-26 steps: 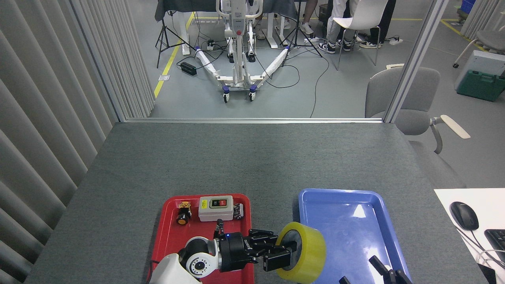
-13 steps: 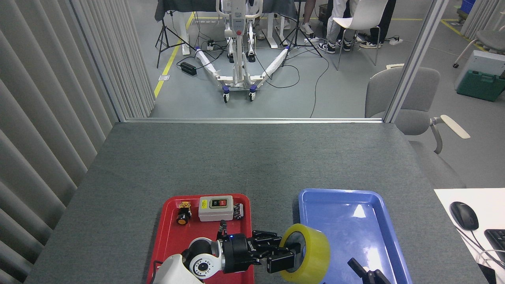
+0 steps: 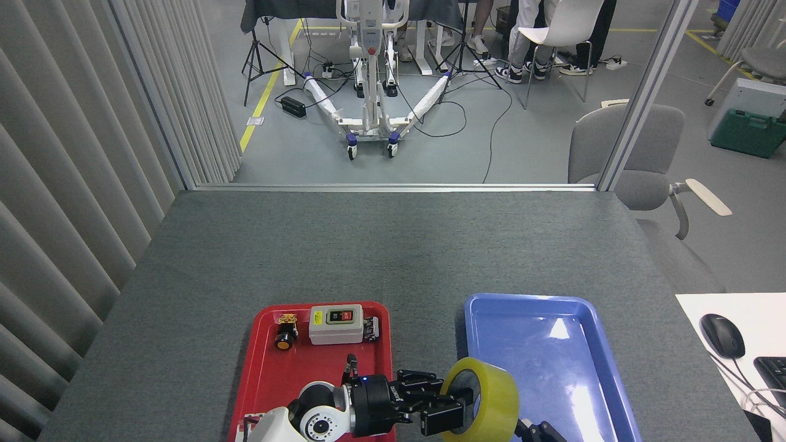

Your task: Place and move tape with both arms

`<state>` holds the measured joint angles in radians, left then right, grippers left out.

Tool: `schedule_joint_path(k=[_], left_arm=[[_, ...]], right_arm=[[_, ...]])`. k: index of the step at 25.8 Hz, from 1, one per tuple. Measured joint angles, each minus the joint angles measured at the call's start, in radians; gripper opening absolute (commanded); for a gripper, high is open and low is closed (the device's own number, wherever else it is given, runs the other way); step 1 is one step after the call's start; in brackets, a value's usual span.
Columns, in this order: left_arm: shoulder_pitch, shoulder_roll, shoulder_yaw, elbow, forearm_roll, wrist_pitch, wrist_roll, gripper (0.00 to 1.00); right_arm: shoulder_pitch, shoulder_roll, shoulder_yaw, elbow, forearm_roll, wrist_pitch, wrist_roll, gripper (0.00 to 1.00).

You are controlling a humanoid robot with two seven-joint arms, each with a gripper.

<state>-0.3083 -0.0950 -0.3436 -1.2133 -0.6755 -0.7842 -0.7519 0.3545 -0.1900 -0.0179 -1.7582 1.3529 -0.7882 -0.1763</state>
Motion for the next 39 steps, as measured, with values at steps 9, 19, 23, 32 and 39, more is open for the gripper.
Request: schedule_joint_path(k=[9, 19, 23, 32, 39], left_arm=[[0.01, -0.009, 0.006, 0.0, 0.001, 0.058, 0.004, 0.17], [0.056, -0.007, 0.032, -0.047, 0.008, 0.043, 0.038, 0.99], [0.085, 0.015, 0.056, -0.139, 0.023, 0.159, 0.151, 0.99], [0.181, 0.231, 0.25, -0.277, 0.039, 0.414, 0.615, 0.99], [0.304, 0.268, 0.358, -0.349, -0.261, 0.399, 0.881, 0.99]], right_arm=[[-0.002, -0.005, -0.004, 0.0, 0.01, -0.002, 0.002, 0.16], [-0.002, -0.006, -0.027, 0.003, 0.01, 0.009, 0.002, 0.1], [0.0, -0.005, -0.035, 0.003, 0.009, 0.004, 0.003, 0.04], [0.004, -0.011, -0.083, 0.006, 0.006, 0.002, 0.001, 0.0], [-0.026, -0.048, -0.148, 0.027, 0.006, 0.002, -0.002, 0.0]])
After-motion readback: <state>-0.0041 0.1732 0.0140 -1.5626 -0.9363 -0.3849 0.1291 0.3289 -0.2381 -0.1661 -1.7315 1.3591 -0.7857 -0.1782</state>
